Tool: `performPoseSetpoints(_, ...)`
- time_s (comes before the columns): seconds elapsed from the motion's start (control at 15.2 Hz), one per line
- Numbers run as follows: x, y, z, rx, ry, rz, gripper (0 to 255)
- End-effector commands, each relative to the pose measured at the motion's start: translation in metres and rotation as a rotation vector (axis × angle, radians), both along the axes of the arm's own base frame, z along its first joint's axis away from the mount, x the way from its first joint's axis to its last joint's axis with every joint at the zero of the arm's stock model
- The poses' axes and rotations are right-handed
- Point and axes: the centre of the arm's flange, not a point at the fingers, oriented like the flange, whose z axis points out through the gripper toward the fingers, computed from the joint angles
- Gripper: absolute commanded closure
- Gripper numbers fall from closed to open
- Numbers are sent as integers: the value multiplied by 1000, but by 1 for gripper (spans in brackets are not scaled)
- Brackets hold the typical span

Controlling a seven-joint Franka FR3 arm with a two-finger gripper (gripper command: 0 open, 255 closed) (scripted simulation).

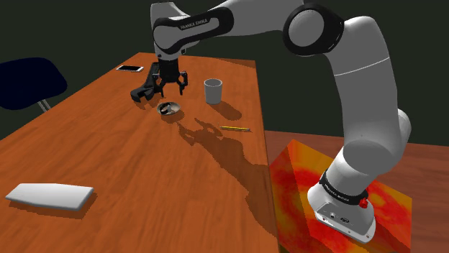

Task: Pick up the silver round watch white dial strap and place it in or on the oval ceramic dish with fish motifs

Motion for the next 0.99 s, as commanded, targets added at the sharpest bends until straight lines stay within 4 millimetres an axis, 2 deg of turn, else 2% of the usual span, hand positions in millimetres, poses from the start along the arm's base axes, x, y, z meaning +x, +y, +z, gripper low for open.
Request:
performPoseSetpoints(0.0,0,0,0,0,0,0,0)
performPoseSetpoints(0.13,0,0,0,0,0,0,0)
performPoseSetpoints(0.4,-1,-2,50,0,0,0,0)
performPoseSetpoints(0.92,-1,-2,50,0,0,0,0)
